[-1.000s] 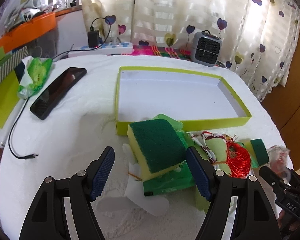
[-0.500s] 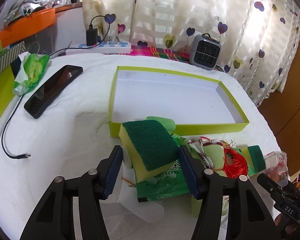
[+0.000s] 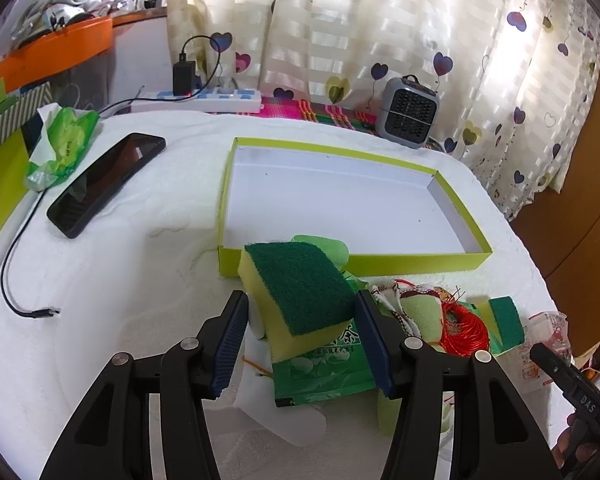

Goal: Organize soft objects
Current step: 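Grasp the clear earplug bag with the right tool while the left tool grasps the yellow-green sponge, then lift the earplug bag with the right tool while the left tool carries the sponge toward the box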

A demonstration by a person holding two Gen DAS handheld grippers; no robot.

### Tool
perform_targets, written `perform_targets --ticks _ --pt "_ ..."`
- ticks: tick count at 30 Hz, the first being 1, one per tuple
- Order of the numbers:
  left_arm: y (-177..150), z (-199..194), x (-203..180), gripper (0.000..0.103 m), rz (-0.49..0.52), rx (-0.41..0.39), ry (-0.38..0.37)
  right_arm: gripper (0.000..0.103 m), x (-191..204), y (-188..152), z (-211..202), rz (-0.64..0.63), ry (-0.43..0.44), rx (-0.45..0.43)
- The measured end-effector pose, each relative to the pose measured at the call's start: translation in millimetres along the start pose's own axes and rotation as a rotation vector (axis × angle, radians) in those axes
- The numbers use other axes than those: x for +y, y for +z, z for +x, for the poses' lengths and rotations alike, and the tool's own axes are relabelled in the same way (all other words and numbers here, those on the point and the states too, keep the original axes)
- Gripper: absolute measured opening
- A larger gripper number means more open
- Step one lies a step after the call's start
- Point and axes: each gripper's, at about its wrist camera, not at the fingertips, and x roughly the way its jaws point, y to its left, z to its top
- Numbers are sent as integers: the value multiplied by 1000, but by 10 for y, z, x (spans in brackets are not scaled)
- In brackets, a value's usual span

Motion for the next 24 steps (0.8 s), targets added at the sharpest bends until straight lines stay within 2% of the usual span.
perform_targets --ticks 1,3,4,13,24 --pt "-1 -1 0 53 -3 0 -1 42 -15 2 -2 7 1 -2" --pt "0 0 4 53 -4 0 -3 25 -33 3 5 15 2 -2" --pt "-1 -1 2 53 -6 1 -3 24 -47 2 4 17 7 -3" --pt "-19 -51 29 45 -27 -33 -18 21 -36 -16 -49 -7 15 -25" --pt "-2 -246 53 44 -18 -73 -35 18 34 57 -199 -41 29 -76"
